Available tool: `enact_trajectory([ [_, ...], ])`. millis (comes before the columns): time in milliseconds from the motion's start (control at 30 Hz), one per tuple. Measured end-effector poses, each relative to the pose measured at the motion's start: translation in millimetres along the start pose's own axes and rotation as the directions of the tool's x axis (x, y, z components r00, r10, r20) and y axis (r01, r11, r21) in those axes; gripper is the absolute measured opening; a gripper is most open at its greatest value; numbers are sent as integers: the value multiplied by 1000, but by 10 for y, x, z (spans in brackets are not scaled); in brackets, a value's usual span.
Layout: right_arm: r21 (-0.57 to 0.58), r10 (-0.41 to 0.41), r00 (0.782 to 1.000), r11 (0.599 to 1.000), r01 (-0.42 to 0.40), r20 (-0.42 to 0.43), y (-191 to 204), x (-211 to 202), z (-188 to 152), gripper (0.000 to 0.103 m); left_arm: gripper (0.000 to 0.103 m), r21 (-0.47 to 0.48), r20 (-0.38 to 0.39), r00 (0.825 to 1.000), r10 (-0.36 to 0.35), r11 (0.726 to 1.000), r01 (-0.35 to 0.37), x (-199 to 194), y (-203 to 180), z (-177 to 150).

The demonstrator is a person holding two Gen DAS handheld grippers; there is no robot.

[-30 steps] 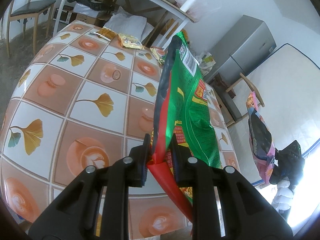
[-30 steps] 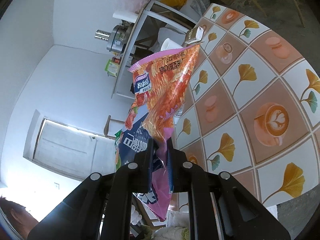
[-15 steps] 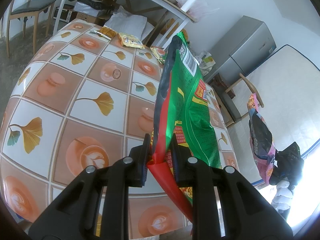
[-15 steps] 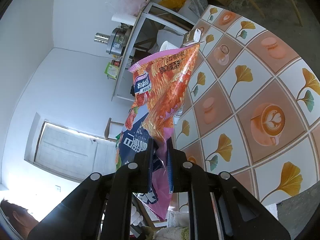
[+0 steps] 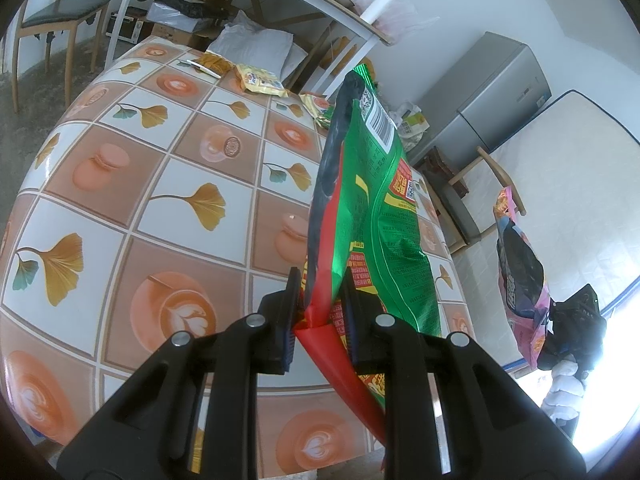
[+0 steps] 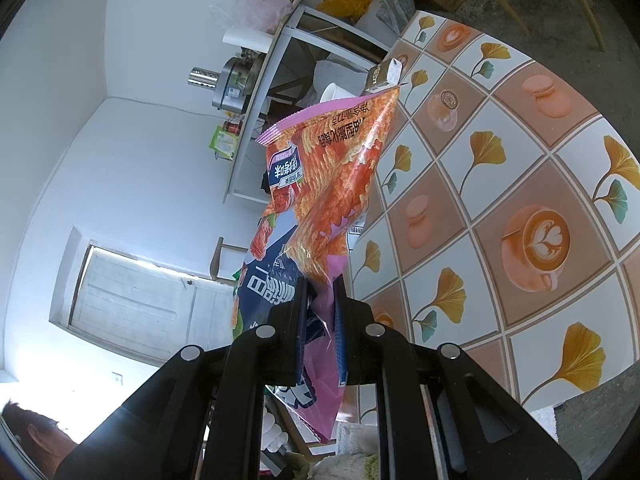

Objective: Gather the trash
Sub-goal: 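Lift the pink bag with the right tool while the left tool lifts the green bag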

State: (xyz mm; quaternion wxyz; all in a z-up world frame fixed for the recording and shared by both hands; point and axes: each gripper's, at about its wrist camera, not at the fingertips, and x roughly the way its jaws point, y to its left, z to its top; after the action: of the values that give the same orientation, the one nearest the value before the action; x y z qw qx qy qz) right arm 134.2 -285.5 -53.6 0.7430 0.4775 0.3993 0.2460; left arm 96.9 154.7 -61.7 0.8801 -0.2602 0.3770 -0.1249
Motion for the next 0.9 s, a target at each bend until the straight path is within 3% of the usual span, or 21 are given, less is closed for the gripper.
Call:
enact_trajectory([
  [567,0,6,1000,1000,-6,8,9,-30,14,12,18,5,10,1000,-15,1000,15,2,-104,31],
  [900,-16,24,996,1000,-23,81,-11,-376,37,13,18,89,27,997,-67,994,65,22,-593,142],
])
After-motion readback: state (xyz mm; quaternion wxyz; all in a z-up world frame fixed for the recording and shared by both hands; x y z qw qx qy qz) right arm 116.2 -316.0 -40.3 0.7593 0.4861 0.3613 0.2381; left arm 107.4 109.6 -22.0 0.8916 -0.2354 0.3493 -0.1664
